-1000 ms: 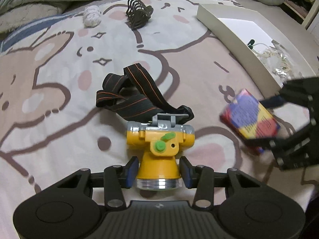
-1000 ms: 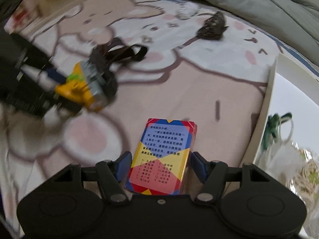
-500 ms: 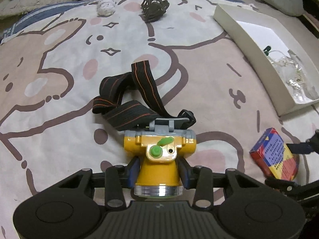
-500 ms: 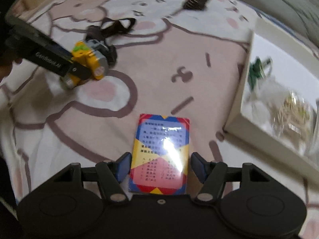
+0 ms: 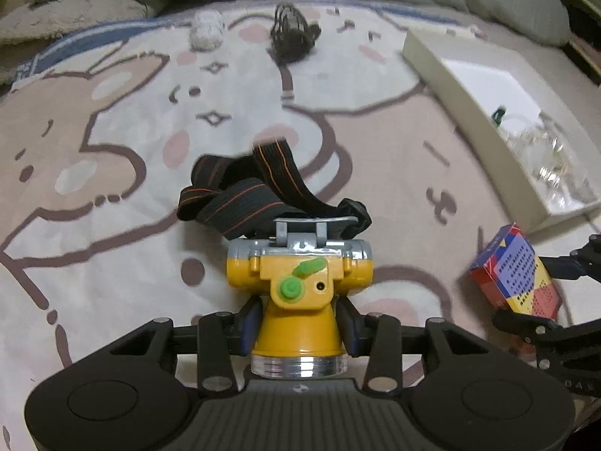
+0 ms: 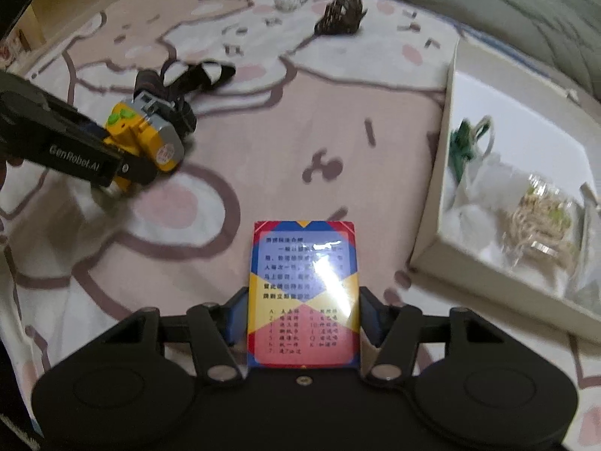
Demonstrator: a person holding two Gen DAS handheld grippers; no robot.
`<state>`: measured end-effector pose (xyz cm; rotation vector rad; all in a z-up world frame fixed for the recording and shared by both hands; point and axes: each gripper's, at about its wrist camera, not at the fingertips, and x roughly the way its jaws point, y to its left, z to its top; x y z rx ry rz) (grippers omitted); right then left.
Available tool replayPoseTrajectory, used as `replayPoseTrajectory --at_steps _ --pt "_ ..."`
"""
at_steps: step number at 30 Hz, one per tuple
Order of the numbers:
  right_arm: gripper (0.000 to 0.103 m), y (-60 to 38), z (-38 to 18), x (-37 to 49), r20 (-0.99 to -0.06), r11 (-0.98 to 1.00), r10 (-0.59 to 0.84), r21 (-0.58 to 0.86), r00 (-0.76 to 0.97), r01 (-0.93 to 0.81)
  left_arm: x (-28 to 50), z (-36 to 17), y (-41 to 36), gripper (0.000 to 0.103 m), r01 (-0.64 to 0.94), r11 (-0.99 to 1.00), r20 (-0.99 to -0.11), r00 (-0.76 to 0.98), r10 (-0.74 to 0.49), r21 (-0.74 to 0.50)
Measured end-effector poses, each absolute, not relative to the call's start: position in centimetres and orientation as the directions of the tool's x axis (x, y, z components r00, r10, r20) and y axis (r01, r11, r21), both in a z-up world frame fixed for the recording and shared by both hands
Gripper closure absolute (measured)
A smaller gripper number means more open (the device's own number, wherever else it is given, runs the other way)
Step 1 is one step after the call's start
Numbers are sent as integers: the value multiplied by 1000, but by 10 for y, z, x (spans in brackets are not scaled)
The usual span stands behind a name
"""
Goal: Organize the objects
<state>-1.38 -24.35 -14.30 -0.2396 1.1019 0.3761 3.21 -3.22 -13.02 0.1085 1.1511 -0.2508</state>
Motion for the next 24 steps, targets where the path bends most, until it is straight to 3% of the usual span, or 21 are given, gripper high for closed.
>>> replayPoseTrajectory --at_steps 24 --pt "43 -250 -55 29 -693 971 202 49 691 -235 29 -43 -20 59 167 982 -746 641 -178 -91"
